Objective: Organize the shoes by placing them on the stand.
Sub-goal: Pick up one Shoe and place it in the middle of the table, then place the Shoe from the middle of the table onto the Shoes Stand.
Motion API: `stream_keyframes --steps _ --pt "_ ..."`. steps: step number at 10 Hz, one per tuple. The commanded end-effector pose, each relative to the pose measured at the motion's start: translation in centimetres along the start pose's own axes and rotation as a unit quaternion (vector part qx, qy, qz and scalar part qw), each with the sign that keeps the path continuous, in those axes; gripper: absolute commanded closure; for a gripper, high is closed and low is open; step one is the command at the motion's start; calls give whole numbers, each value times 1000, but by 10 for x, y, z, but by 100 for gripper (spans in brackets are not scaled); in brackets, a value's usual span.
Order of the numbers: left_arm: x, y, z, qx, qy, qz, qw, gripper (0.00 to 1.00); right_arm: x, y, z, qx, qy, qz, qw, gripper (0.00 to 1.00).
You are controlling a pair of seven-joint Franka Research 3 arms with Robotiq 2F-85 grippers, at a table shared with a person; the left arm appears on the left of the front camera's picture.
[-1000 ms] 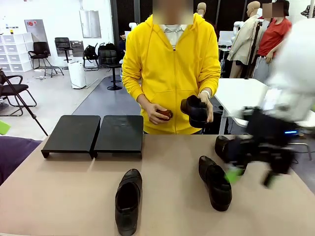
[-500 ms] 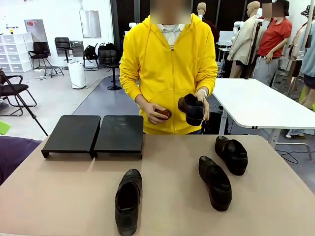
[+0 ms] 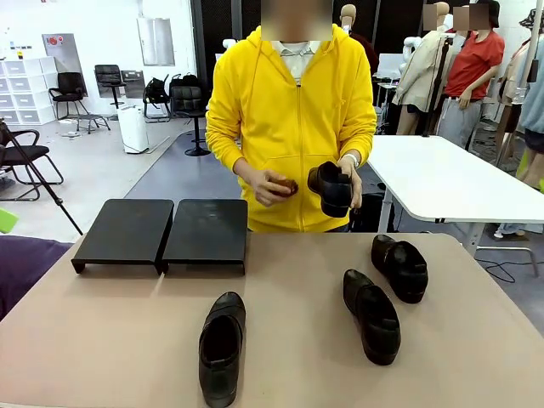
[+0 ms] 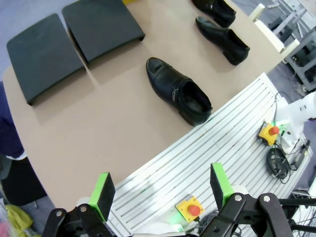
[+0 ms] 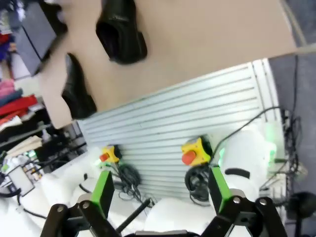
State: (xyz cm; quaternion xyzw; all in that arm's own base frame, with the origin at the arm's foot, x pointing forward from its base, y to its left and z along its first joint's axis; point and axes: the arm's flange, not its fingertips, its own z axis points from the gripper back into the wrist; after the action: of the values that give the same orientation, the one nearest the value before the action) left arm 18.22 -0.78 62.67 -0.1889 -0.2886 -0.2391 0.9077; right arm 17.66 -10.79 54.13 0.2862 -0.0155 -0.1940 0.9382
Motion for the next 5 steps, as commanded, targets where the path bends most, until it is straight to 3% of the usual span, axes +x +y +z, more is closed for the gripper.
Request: stream_keyframes --steps 1,5 --pt "0 1 0 -9 -2 -6 1000 0 2 5 8 -16 20 -6 1000 0" --pt "0 1 0 -9 -2 -6 1000 0 2 5 8 -16 20 -6 1000 0"
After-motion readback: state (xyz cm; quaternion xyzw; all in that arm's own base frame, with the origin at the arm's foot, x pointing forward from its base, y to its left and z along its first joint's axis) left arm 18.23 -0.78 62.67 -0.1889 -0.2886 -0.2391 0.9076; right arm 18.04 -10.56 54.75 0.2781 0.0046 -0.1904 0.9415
